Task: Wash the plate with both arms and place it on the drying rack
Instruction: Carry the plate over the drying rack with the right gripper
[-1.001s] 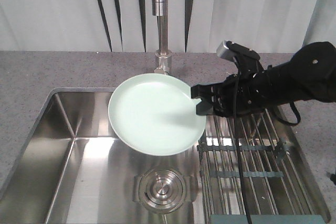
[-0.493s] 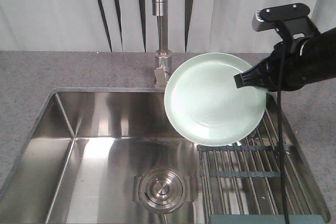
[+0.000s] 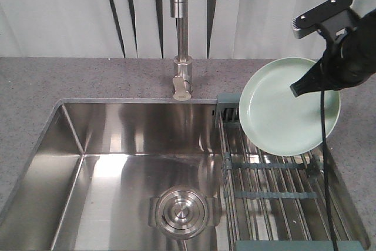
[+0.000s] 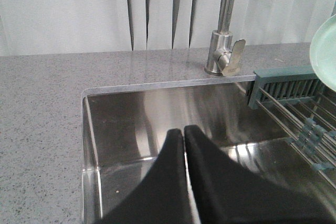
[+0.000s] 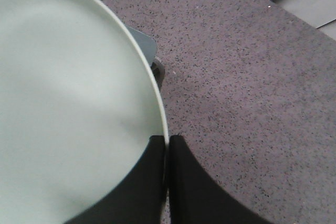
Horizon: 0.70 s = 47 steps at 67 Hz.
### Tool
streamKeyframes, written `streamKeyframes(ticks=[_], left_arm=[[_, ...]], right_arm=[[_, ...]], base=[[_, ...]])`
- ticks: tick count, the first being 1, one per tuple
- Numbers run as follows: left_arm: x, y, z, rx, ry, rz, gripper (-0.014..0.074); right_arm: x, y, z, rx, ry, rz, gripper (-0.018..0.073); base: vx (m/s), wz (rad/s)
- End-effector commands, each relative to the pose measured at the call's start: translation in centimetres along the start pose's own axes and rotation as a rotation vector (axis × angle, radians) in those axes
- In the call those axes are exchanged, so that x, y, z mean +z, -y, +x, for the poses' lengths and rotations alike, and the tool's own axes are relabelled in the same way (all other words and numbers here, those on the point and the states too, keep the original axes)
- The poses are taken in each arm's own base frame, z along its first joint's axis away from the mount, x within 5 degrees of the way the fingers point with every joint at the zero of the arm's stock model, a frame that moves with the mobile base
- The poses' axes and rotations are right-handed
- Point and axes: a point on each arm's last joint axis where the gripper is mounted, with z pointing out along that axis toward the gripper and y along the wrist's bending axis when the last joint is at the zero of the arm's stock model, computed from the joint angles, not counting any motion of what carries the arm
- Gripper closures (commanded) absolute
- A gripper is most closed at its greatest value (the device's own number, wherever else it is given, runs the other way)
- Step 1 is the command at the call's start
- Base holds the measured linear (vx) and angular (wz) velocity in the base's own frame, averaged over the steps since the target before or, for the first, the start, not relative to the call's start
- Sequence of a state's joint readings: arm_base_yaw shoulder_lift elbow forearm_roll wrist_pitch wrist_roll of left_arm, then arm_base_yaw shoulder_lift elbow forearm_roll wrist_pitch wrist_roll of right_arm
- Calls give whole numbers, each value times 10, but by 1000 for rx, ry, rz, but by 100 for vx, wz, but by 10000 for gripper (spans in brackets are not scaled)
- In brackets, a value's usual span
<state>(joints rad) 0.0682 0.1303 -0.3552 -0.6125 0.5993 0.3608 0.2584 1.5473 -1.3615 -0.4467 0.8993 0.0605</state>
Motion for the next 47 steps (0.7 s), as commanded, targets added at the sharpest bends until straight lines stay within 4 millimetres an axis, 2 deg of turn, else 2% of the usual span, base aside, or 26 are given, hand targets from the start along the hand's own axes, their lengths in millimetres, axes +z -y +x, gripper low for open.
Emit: streamKeyframes(ticks=[1, 9, 17, 35, 47], left_arm=[[0, 0, -12, -29, 65, -6, 603], [0, 0, -12, -29, 63, -5, 603], [0, 0, -12, -29, 60, -4, 603], [0, 0, -12, -29, 59, -3, 603], [0, 0, -12, -29, 59, -3, 603]], right_arm=[[4, 4, -12, -30, 42, 29, 561], [35, -8, -11, -58, -27, 9, 561], [54, -16, -12, -71, -49, -8, 561], [68, -25, -11, -71, -68, -52, 540], [70, -25, -10, -77, -78, -52, 468]], base=[[0, 0], [0, 0], [0, 0], [0, 0], [0, 0]])
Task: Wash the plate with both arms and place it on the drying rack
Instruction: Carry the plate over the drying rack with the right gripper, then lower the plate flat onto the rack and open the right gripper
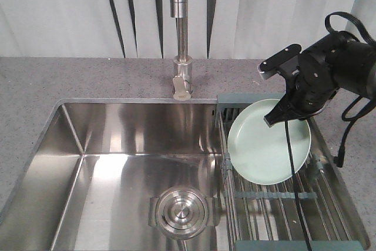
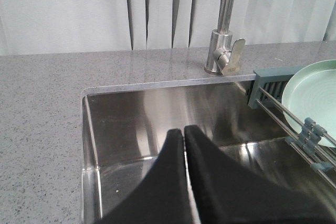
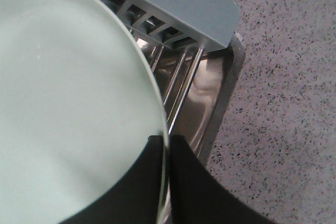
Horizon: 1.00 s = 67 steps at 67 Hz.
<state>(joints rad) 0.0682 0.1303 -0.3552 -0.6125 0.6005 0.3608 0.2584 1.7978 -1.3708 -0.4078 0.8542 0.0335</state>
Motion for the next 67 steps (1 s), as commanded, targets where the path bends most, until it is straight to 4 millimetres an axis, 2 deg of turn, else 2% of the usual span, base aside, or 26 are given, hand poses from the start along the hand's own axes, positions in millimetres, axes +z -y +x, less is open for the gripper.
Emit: streamKeyframes(ticks=[1, 18, 23, 27, 34, 40, 49, 57, 62, 67], left_arm=[[0, 0, -12, -29, 61, -4, 603], [0, 0, -12, -29, 61, -4, 603], [0, 0, -12, -29, 61, -4, 603], [0, 0, -12, -29, 61, -4, 603], [0, 0, -12, -29, 61, -4, 603], [0, 0, -12, -30, 61, -3, 603], [0, 0, -12, -30, 61, -3, 603], [0, 0, -12, -30, 61, -3, 603], [0, 0, -12, -30, 61, -3, 603], [0, 0, -12, -30, 61, -3, 603]], right_arm=[[-23, 12, -9, 1, 99, 37, 459], [-23, 13, -9, -1, 96, 44, 182], [-24, 13, -8, 0, 87, 45, 134], [-27, 14, -6, 5, 77, 45, 133], [-44, 17, -3, 33, 104, 33, 193], [-72, 20, -1, 85, 178, -3, 330], [-128, 23, 8, 106, 348, -100, 577], [-171, 18, 28, 111, 509, -203, 568], [-186, 13, 47, 111, 591, -240, 567], [-190, 5, 70, 121, 642, -265, 566]], base=[[0, 0], [0, 0], [0, 0], [0, 0], [0, 0], [0, 0], [0, 0], [0, 0], [0, 0], [0, 0]])
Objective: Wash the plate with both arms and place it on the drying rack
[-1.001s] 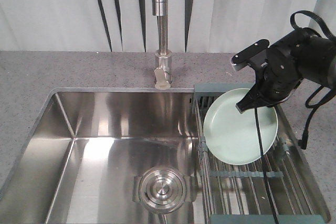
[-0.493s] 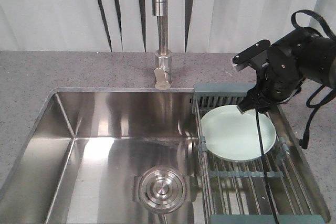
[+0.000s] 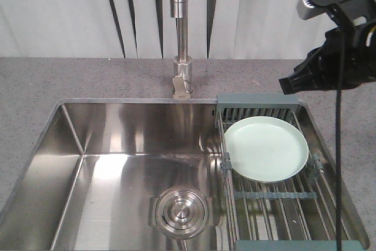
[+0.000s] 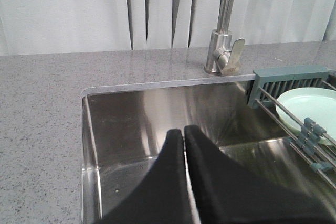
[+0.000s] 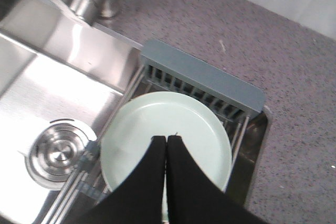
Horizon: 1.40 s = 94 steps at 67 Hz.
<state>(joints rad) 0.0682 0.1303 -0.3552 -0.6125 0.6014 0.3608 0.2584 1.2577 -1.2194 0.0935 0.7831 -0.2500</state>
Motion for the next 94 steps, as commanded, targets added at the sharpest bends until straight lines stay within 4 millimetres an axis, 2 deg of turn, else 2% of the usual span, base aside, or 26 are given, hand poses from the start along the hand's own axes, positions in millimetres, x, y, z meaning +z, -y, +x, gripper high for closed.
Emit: streamKeyframes(ticks=[1, 10, 24, 36, 47, 56, 65, 77, 94], left_arm=[[0, 0, -12, -30, 62, -4, 603], [0, 0, -12, -30, 62, -4, 603], [0, 0, -12, -30, 62, -4, 603], [0, 0, -12, -30, 62, -3, 603], [-1, 2, -18, -78, 114, 14, 603], [-4, 6, -39, -126, 192, 28, 603], [7, 7, -64, -162, 176, 32, 603], [46, 6, -96, -239, 44, 88, 603], [129, 3, -120, -284, -133, 289, 603]], right_arm=[[-30, -7, 11, -3, 162, -11, 565], [-37, -18, 65, -4, 185, -7, 564], [-36, -31, 145, 9, 211, 20, 564], [-42, -39, 186, 10, 235, 23, 564], [-52, -43, 200, 1, 235, 11, 564], [-53, -45, 205, -1, 200, -2, 564], [-53, -45, 205, -1, 198, -3, 564], [-53, -45, 205, -1, 198, -3, 564], [-53, -45, 205, -1, 198, -3, 564]], base=[[0, 0], [0, 0], [0, 0], [0, 0], [0, 0], [0, 0], [0, 0], [0, 0], [0, 0]])
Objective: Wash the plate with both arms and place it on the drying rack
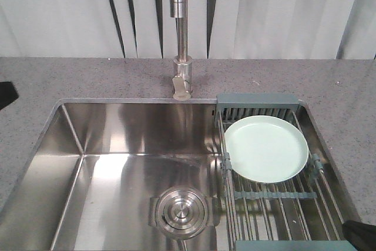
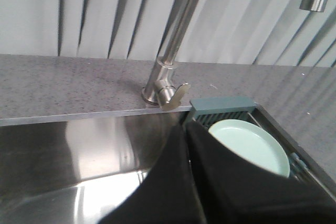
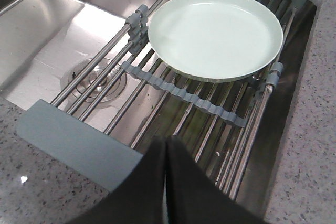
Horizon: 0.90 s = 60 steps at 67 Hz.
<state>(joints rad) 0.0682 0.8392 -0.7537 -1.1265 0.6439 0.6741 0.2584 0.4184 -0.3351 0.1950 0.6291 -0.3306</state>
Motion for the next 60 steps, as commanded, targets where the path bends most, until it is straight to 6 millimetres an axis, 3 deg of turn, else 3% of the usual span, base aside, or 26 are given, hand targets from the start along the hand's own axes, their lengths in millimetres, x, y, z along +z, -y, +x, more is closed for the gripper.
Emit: streamKeyframes(ticks=[1, 13, 24, 41, 60], left_arm=[[25, 0, -22, -32, 8, 101, 603], [84, -19, -35, -133, -120, 255, 603], [137, -35, -35, -206, -250, 348, 603], [218, -21, -2, -281, -410, 461, 603], [274, -8, 25, -362, -482, 562, 603]], right_arm=[[-4, 3, -13, -5, 76, 23, 564], [-4, 3, -13, -5, 76, 24, 564], [-4, 3, -13, -5, 76, 24, 564], [-4, 3, -13, -5, 76, 24, 564], [-4, 3, -13, -5, 76, 24, 564]], base=[[0, 0], [0, 0], [0, 0], [0, 0], [0, 0]])
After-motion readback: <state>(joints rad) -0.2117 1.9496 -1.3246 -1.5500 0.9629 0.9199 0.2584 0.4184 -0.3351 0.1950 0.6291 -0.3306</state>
